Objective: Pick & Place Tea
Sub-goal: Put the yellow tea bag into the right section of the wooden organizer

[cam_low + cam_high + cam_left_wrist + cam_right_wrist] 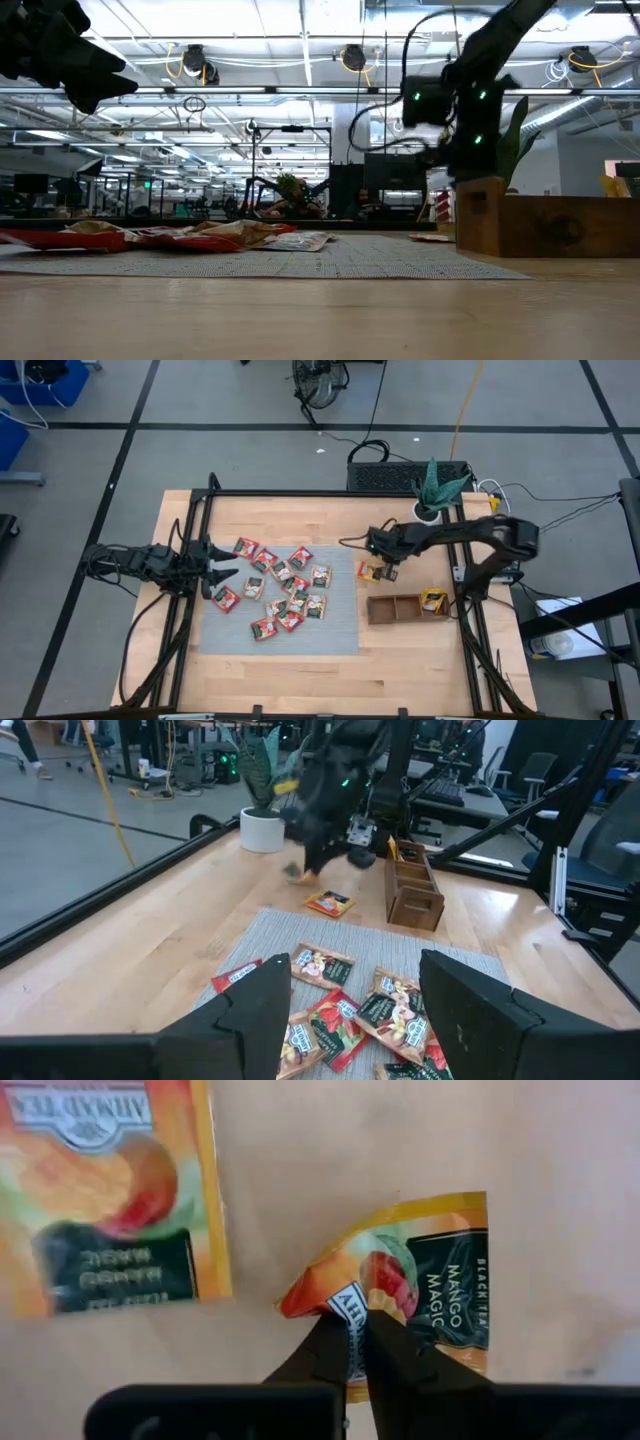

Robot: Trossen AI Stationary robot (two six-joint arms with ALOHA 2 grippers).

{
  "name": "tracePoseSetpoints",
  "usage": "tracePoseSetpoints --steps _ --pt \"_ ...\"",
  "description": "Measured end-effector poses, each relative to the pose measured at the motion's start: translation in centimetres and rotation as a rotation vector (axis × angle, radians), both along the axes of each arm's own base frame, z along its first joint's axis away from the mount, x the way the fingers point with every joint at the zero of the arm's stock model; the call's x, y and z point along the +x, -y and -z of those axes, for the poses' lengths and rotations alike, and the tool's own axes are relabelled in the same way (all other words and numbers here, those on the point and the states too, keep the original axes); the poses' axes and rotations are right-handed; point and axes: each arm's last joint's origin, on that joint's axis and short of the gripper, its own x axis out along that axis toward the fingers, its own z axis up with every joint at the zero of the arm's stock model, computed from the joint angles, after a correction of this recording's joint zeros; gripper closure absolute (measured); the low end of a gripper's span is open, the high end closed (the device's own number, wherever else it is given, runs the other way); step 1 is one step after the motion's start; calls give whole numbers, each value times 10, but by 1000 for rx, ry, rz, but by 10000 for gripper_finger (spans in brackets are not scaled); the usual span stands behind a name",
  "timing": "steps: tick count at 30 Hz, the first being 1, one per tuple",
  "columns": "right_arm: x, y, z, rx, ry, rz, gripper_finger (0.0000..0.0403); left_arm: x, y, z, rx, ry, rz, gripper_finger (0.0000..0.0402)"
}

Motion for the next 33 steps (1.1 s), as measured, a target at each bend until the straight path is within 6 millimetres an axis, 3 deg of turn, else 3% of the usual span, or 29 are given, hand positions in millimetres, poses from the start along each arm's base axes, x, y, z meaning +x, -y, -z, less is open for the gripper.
tracePoseSetpoints --steps 4,8,10,15,18,25,33 --pt "-7 -32 -57 -133 82 -17 395 0 0 0 0 1 0 178" --pt "-36 -74 -96 -244 129 29 395 0 0 0 0 0 0 178" --pt "-54 -94 -105 -272 173 76 395 0 0 0 0 0 0 178" --pt "-87 -140 -98 -246 202 111 395 0 0 0 0 0 0 178" --pt "-99 -159 -84 -293 159 123 395 0 0 0 0 0 0 178" --pt "-117 -176 -45 -391 -4 205 395 0 0 0 0 0 0 178" --pt "-125 -192 -39 -370 7 222 395 0 0 0 0 0 0 178"
